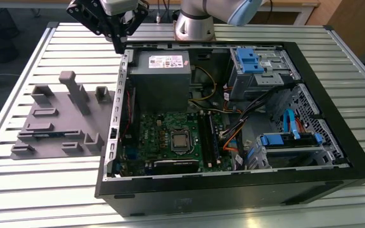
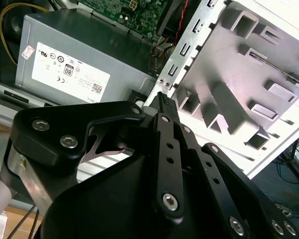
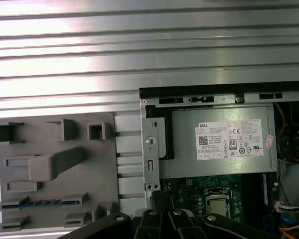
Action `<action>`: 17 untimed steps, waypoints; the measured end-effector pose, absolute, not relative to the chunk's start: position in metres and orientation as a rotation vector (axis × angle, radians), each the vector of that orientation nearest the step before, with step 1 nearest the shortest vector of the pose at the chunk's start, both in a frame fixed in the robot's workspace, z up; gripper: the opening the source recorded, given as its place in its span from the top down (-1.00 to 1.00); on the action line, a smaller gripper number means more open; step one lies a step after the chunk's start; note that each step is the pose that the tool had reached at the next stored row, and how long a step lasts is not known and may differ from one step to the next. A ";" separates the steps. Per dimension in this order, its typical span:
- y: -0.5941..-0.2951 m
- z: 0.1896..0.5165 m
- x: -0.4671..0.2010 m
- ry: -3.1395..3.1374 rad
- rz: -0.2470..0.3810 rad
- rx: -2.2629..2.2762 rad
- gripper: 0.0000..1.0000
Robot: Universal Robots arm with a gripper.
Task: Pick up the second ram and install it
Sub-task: 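Reach for the second ram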
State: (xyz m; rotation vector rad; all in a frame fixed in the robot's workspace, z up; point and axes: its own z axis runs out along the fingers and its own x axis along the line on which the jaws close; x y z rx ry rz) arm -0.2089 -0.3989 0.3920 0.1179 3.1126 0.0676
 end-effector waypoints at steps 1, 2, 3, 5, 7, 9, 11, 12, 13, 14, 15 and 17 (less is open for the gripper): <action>-0.399 0.392 -0.210 3.113 0.068 0.118 0.79; -0.399 0.392 -0.211 3.112 0.068 0.118 0.79; -0.399 0.392 -0.212 3.113 0.068 0.118 0.79; -0.399 0.392 -0.213 3.113 0.068 0.118 0.79; -0.399 0.392 -0.214 3.113 0.068 0.118 0.79; -0.399 0.392 -0.215 3.112 0.068 0.118 0.79; -0.399 0.392 -0.217 3.113 0.068 0.118 0.79; -0.399 0.392 -0.217 3.113 0.068 0.118 0.79; -0.399 0.392 -0.218 3.113 0.068 0.118 0.79; -0.399 0.392 -0.219 3.113 0.068 0.118 0.79; -0.399 0.392 -0.220 3.113 0.068 0.118 0.79; -0.399 0.392 -0.221 3.112 0.068 0.118 0.79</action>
